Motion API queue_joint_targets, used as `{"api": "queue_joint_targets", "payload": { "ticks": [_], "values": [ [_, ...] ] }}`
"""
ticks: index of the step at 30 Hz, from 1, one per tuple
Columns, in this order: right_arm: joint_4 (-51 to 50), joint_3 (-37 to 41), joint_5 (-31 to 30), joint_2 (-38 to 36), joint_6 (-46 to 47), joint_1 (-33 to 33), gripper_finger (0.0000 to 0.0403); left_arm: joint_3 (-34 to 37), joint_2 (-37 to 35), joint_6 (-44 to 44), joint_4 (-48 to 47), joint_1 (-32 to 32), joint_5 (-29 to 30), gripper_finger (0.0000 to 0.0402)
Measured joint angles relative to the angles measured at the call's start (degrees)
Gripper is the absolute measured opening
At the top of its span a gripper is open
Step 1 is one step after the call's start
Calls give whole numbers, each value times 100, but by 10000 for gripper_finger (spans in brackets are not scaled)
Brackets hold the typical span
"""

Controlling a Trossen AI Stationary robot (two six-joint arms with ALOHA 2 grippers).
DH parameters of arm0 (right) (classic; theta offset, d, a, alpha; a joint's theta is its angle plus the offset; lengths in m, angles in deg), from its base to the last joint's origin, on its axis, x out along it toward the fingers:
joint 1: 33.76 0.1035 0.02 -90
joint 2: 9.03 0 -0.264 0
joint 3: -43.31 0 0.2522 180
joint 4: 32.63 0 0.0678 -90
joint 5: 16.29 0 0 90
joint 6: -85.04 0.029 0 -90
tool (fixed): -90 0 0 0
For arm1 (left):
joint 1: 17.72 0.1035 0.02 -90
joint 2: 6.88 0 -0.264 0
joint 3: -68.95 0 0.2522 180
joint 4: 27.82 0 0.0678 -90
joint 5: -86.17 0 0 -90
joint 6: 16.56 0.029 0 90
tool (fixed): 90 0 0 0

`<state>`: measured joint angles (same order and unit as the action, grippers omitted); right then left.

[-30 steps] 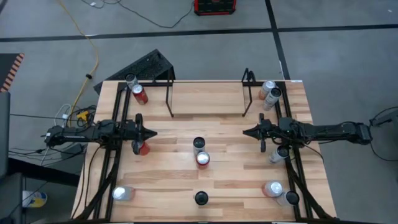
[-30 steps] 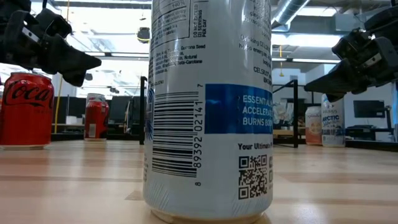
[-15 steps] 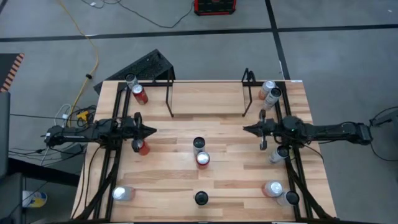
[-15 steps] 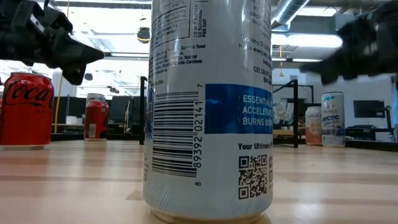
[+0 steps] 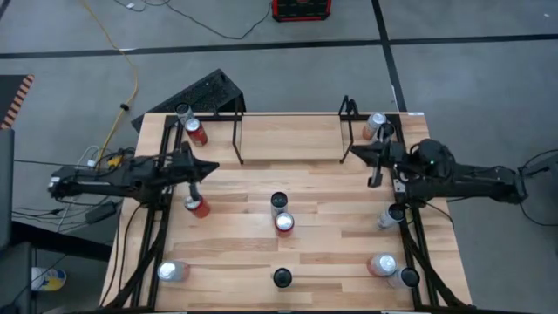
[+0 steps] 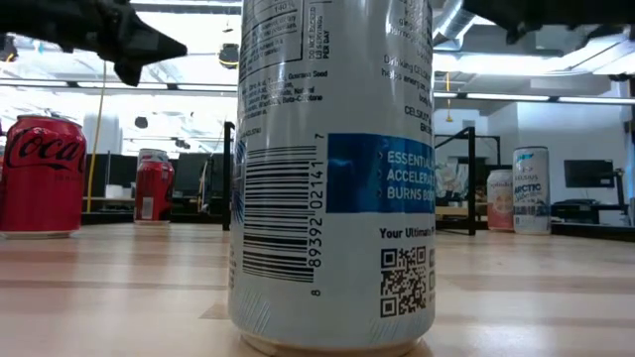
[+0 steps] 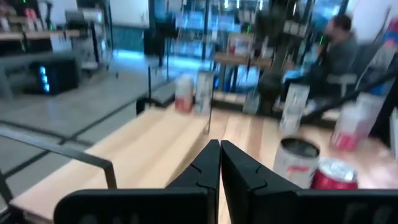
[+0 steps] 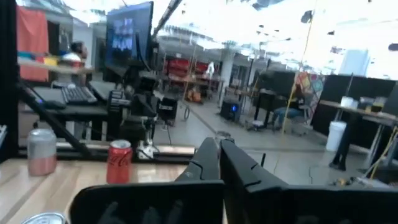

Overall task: Place canned beverage on shelf
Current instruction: Put the bottom left red black soda can on the shelf

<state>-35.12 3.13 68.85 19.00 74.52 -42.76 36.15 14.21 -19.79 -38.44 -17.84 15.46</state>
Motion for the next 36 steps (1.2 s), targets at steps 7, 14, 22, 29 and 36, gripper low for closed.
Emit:
{"api": "queue_joint_targets", "payload": {
  "ticks": [7, 14, 22, 29, 36],
  "values": [
    [-449, -885, -7, 1068, 16, 266, 81, -1201, 1322, 2, -1253, 0, 302, 18],
    [-717, -1451, -25, 1916, 539, 725, 139, -2468, 1979, -121, -2785, -2, 311, 84],
    [-885, -1866, -31, 2687, 629, 979, 199, -4174, 2577, -1940, -5495, 61, 520, 180],
    [-910, -1925, 22, 3021, 741, 1036, 205, -4812, 3145, -3070, -7355, 61, -479, 234],
    [-824, -1925, 24, 3206, 466, 1094, 206, -4810, 3516, -3273, -8235, -114, -704, 258]
  ]
}}
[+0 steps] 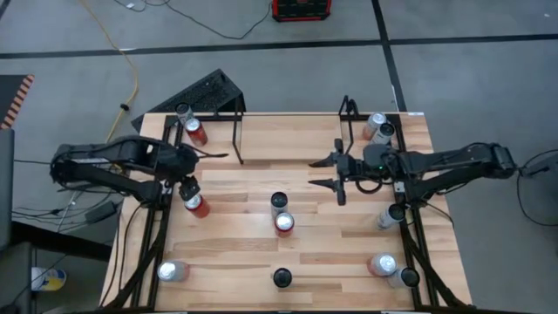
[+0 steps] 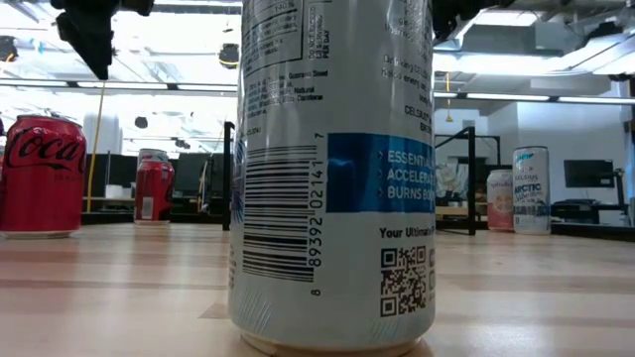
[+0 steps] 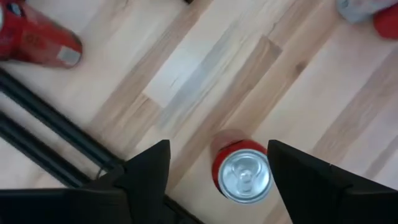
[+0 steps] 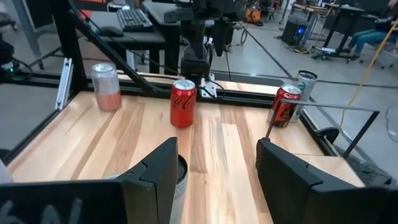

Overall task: Place canned beverage on shelf
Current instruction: Put the bottom left red black soda can on the shelf

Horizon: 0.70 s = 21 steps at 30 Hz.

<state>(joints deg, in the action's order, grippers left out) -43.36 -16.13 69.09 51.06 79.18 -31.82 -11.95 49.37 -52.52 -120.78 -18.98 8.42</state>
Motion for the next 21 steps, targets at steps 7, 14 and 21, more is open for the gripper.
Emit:
{"api": "queue_joint_targets", "payload": {
  "ticks": [7, 14, 21],
  "values": [
    [11, -1, 2, 2, -88, 94, 206, 305, 115, 388, 65, -333, -114, 259],
    [44, -2, 17, 0, -376, 181, 206, 828, 207, 408, 471, -768, -555, 259],
    [42, -2, 17, 0, -372, 179, 205, 1138, 274, 703, 697, -1030, -498, 259]
  ]
}}
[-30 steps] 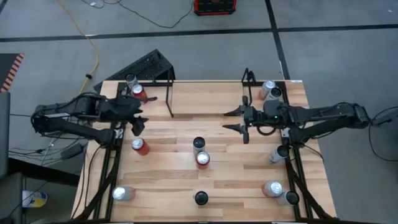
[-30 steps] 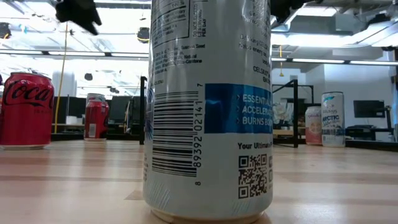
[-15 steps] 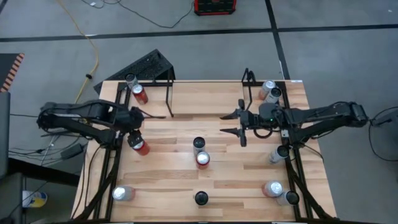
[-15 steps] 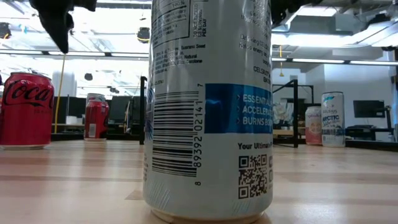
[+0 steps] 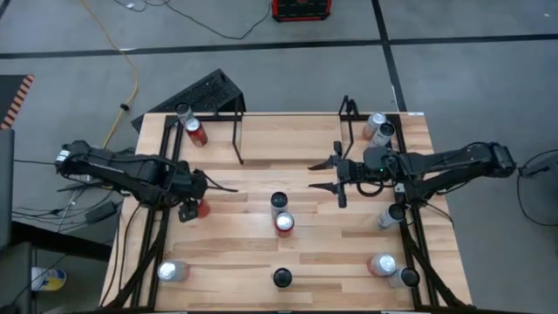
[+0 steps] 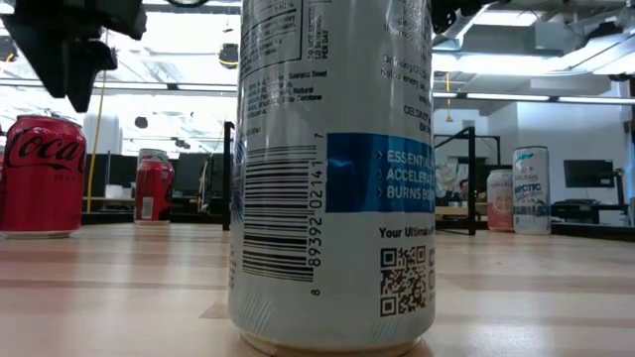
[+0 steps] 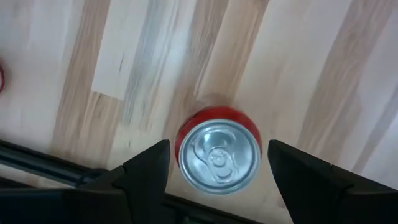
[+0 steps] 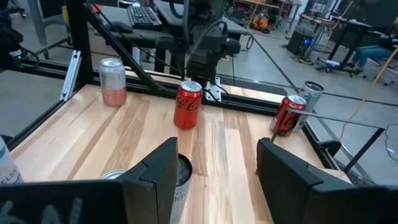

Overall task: Place canned beverage on shelf
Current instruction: Put the bottom left red black soda can on the shelf

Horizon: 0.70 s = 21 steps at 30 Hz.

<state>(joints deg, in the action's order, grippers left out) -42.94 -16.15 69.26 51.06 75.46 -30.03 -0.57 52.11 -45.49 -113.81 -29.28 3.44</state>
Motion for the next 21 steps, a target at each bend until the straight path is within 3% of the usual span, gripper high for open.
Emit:
{"api": "queue_joint_targets", "payload": {
  "ticks": [21],
  "values": [
    [-2, 0, -3, 0, 7, -7, 205, 561, 14, 396, 189, -58, -209, 259]
  ]
}}
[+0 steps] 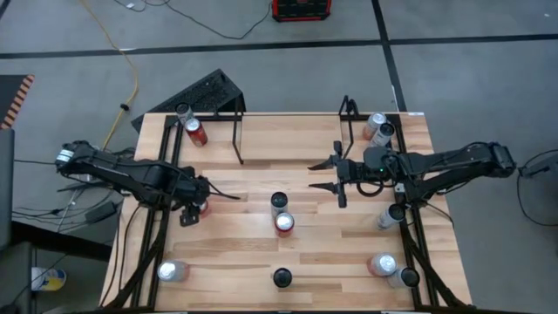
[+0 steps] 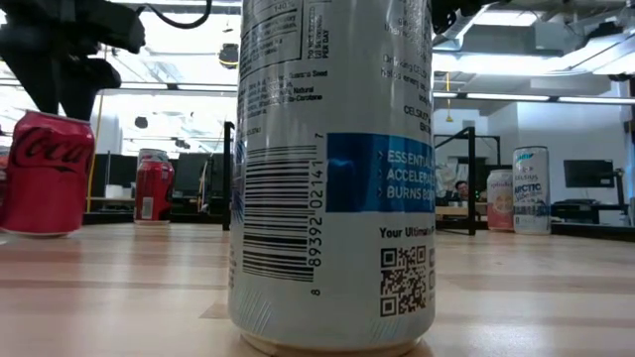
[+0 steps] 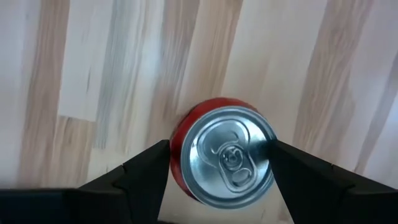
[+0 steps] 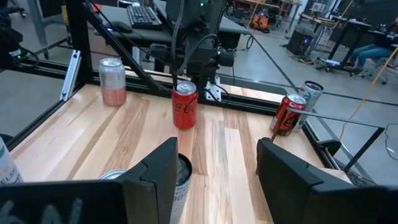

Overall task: Place canned beverage on shelf
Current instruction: Put the bottom left red black soda can on the shelf

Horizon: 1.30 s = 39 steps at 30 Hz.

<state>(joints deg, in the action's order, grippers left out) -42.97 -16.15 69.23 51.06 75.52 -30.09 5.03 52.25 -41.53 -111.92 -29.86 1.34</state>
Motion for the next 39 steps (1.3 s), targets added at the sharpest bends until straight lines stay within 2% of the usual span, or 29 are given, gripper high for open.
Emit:
{"api": "queue_joint_targets", "payload": {
  "ticks": [10, 19, 22, 39],
  "values": [
    [0, 0, -2, 0, 2, 0, 205, -41, -9, -18, -88, 0, -11, 259],
    [-4, 0, -3, -2, 99, 0, 205, -749, -68, 52, -515, 22, 665, 259],
    [-12, 0, -6, -2, 180, 0, 205, -820, -76, -5, -406, 22, 819, 259],
    [0, 2, -6, -2, 219, 7, 205, -777, -61, -127, 133, 24, 842, 259]
  ]
}}
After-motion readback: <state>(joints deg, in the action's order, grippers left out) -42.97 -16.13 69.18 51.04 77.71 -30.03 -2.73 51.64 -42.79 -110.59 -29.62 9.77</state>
